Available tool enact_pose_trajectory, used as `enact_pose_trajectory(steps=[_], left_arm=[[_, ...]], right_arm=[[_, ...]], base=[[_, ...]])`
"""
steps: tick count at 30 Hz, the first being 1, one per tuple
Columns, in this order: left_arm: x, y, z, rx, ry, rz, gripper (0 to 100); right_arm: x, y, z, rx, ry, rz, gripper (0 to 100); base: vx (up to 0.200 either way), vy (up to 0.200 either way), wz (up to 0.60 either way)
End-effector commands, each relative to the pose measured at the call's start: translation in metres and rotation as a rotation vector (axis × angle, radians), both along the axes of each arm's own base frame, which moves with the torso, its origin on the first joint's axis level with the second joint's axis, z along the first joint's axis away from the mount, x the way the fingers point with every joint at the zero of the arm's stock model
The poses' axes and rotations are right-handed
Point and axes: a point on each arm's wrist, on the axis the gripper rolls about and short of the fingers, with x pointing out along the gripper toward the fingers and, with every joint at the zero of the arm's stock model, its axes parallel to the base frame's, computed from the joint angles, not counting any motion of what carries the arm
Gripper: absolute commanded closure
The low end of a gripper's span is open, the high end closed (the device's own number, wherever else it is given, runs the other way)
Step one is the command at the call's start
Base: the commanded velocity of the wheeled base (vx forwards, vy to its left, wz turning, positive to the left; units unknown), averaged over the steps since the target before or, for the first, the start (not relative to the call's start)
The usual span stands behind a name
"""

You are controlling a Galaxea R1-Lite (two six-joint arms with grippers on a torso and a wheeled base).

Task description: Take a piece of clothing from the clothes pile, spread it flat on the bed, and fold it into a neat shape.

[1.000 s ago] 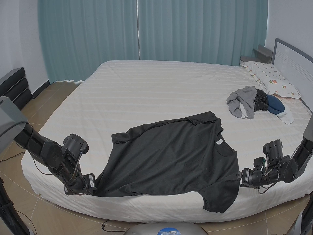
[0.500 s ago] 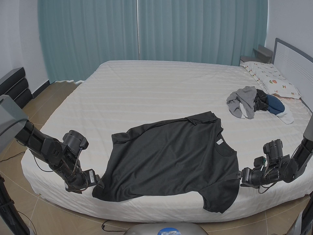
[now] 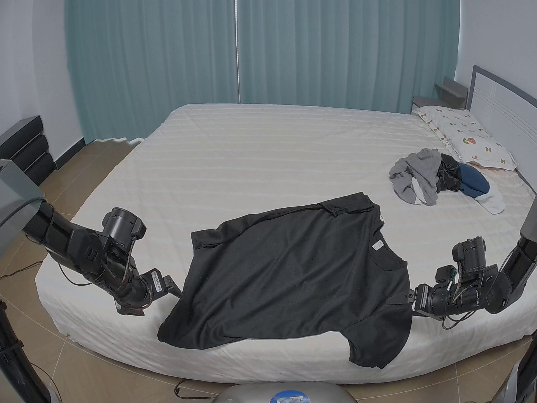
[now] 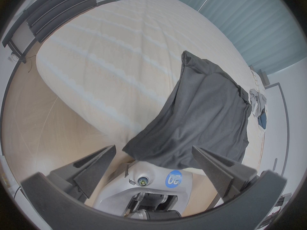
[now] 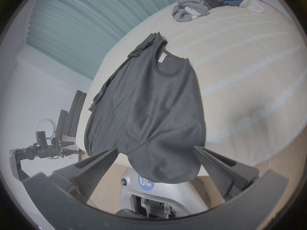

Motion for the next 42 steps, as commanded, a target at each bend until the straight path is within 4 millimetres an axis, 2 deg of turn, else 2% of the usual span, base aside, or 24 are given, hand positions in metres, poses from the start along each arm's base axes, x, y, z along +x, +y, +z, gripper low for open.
enact_pose_trajectory(steps=[1,11,21,27,30,35,37,38,40,41,42], left_arm=[[0.002,0.000,-0.001,-0.006,-0.013,0.001,0],[0.002,0.000,0.001,-0.049,-0.020,0.018,0],[0.005,-0.002,0.000,-0.063,-0.021,0.022,0],[0.014,-0.001,0.001,-0.108,-0.081,0.080,0],[0.026,-0.001,-0.003,-0.136,-0.131,0.115,0],[0.063,-0.004,-0.013,-0.168,-0.176,0.172,0],[0.066,-0.004,-0.014,-0.168,-0.177,0.172,0],[0.085,-0.006,-0.027,-0.156,-0.184,0.178,0],[0.085,-0.006,-0.027,-0.156,-0.184,0.178,0],[0.108,-0.002,-0.038,-0.144,-0.206,0.201,0],[0.112,-0.001,-0.041,-0.140,-0.210,0.204,0]], right_arm=[[0.000,0.000,-0.001,0.001,0.005,-0.001,0],[0.000,0.001,-0.001,0.008,0.007,-0.004,0],[0.000,0.002,0.000,0.009,0.005,-0.002,0],[0.002,0.004,0.001,0.035,0.010,-0.027,0],[0.004,0.008,0.003,0.055,-0.007,-0.037,0],[0.007,0.015,0.006,0.110,-0.017,-0.070,0],[0.008,0.015,0.007,0.115,-0.021,-0.074,0],[0.011,0.016,0.007,0.144,-0.036,-0.099,0],[0.011,0.016,0.007,0.144,-0.036,-0.099,0],[0.012,0.017,0.009,0.172,-0.044,-0.121,0],[0.012,0.017,0.009,0.174,-0.042,-0.124,0]], base=[[0.000,0.000,0.00],[0.000,0.000,0.00],[0.000,-0.200,0.00],[0.000,0.000,0.00],[0.000,0.000,0.00],[0.000,0.000,0.00],[0.000,0.000,0.00],[0.000,0.000,0.00],[0.000,0.000,0.00],[0.000,0.000,0.00],[0.000,0.000,0.00]])
